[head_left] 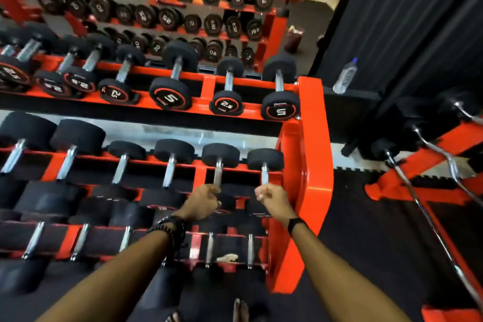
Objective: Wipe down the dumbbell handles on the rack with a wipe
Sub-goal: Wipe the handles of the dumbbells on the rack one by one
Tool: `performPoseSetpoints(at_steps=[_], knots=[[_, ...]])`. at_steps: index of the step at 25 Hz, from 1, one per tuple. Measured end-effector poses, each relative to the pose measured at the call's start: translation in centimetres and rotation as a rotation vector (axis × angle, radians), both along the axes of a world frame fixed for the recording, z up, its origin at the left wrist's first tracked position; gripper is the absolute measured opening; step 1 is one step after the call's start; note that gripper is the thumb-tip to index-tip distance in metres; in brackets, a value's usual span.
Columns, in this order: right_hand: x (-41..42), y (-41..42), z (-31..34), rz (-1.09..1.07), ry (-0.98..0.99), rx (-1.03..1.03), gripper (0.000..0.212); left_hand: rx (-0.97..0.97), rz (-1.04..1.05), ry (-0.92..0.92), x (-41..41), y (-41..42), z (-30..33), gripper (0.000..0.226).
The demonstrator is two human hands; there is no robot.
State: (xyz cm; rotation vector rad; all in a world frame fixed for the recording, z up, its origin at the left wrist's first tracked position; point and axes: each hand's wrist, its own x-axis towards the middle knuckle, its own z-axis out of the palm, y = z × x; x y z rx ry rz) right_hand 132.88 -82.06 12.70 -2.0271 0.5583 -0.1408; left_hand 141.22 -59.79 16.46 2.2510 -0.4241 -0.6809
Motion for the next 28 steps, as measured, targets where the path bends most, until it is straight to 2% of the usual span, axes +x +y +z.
performPoseSetpoints(at_steps=[5,11,16,22,28], knots=[[-4.1,-0.7,-1.3,0.072,0.098,-0.028,0.04,0.057,0.03,0.052,-4.9,-0.6,-3.0,0.038],[-9.4,1.1,-2.1,0.053,0.118,0.025,0.045,0.11,0.055,0.11,-10.4,1.4,-4.3,0.032],[-13.7,4.2,-3.8,0.171,0.202,0.066,0.041,0.161,0.079,0.145,-16.2,4.5,-6.7,0.025],[-13.0,3.2,-5.4,0.27,0.243,0.073,0.042,0.184,0.198,0.187,-18.0,5.7,-8.5,0.05],[-11.1,1.4,-8.6,0.381,0.278,0.062,0.046,0.274,0.299,0.176,-18.1,3.0,-9.9,0.046]])
